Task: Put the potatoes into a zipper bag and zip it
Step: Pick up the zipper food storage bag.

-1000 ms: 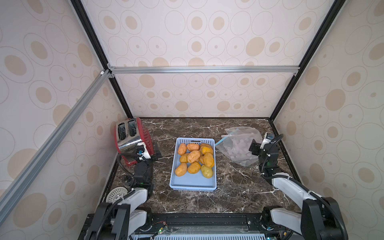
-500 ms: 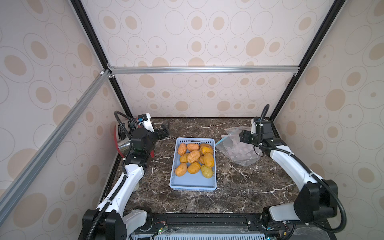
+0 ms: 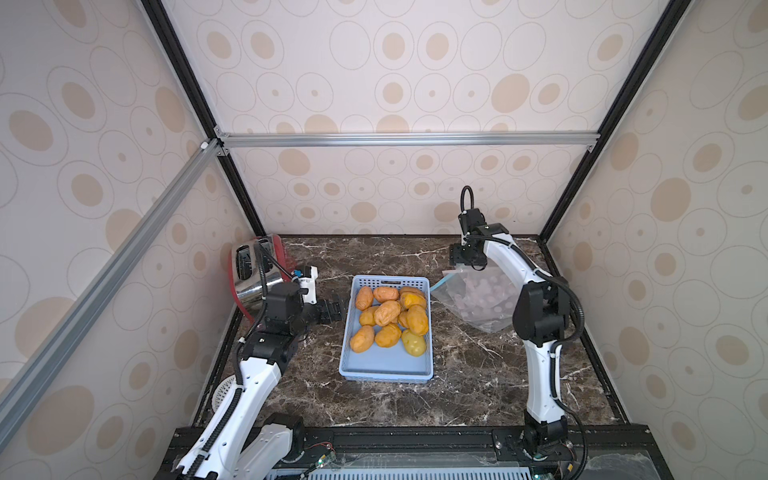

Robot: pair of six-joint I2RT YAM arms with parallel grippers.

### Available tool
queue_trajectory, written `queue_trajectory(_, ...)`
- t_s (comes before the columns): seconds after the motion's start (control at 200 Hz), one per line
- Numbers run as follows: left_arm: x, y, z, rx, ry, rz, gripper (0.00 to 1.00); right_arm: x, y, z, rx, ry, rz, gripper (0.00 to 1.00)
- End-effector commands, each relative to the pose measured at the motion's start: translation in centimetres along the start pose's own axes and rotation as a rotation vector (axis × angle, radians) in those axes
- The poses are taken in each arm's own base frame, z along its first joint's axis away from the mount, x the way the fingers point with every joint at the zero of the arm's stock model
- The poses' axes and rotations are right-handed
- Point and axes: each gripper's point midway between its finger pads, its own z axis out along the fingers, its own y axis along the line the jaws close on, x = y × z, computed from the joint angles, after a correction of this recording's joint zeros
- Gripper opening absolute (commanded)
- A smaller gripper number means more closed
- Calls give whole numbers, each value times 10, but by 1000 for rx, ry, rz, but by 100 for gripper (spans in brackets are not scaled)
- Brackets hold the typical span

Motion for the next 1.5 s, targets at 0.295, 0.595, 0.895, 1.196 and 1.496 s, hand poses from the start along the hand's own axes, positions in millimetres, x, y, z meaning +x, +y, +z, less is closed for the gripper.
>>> queue_trajectory(0.295, 8, 12, -8, -59, -4, 42, 97, 5, -18, 34, 165, 84, -110, 72)
queue_trajectory(0.595, 10, 14, -8, -68, -1, 41, 96, 18, -14, 58, 131, 143, -118, 42)
queue_trajectory(0.895, 10, 15, -9, -81, -5, 47, 95, 24, -10, 51, 87, 149, -129, 0)
queue_trajectory(1.196, 11, 6, -6, -20, 2, 39, 95, 31, 33, -46, -71, -79, -361, 0)
queue_trajectory(1.496, 3, -37, -6, 212, -6, -7, 95, 133, 82, -110, -355, -245, -610, 0)
